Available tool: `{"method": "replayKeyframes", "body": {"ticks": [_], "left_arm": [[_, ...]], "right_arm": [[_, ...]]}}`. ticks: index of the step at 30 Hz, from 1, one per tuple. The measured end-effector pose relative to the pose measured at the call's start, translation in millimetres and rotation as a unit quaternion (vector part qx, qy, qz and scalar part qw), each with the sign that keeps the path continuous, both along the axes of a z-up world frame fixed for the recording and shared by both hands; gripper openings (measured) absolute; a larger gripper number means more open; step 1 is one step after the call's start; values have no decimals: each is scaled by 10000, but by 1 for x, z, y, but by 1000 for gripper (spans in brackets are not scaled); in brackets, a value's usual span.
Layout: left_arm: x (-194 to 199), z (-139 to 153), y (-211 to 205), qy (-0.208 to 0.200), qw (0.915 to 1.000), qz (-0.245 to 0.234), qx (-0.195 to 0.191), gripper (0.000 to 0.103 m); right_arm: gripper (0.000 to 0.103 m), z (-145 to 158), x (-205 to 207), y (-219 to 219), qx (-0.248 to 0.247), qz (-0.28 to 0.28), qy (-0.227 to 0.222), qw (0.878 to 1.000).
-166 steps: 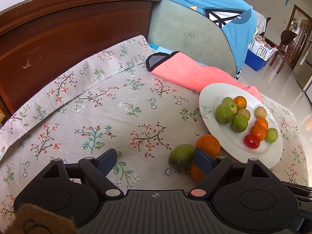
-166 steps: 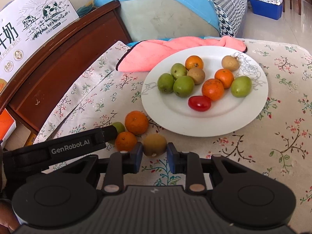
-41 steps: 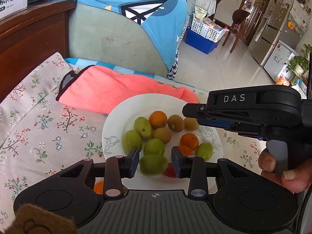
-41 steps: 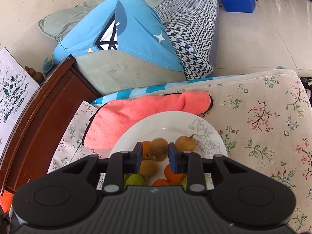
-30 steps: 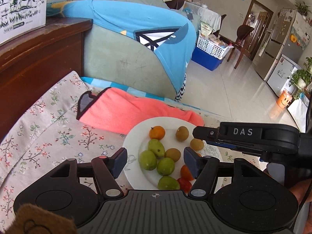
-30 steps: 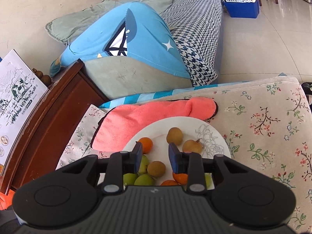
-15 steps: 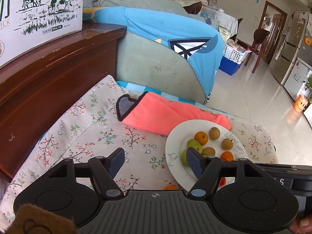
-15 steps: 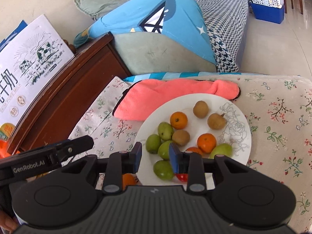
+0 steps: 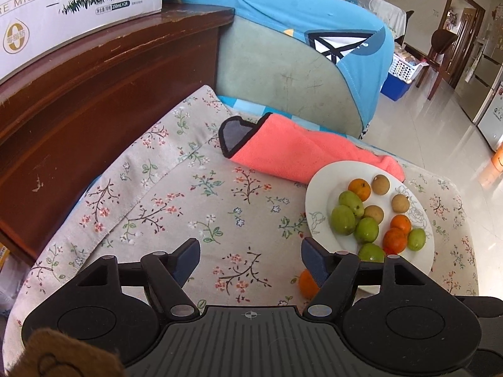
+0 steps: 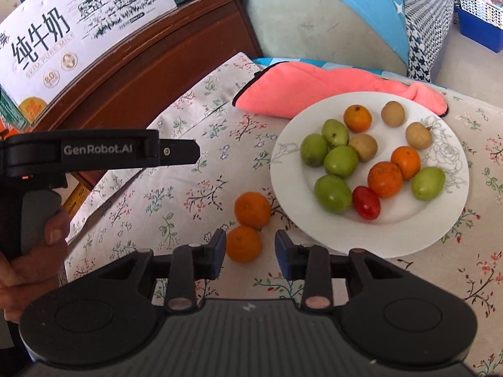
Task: Organize fruits
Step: 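Withdraw both grippers and move each toward one of the two loose tangerines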
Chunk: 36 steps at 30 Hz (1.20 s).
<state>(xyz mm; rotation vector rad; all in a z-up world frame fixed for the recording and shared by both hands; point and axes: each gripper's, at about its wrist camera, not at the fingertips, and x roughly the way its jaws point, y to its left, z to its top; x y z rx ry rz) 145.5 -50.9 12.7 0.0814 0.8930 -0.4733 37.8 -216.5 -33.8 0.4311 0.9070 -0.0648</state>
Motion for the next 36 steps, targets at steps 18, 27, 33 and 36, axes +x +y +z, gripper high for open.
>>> {"method": "replayKeyframes", "body": {"ticks": [18,27,33,36], "left_arm": [[-2,-12,-2,173,9998,-74,93,75],[-17,-26,-22,213,9979,-548,289,75],[-24,-36,-36,202,9953,-852,407,75],[-24,-42,-41,184,9947,-887,479,75]], "right_arm": [[30,-16,16,31,-678,360,194,9969],[30,-13,-6,17,-663,256,402,9967],[30,-13,-21,8,-652,183,456,9967],[30,-12,-24,5,-641,154,463,9968]]}}
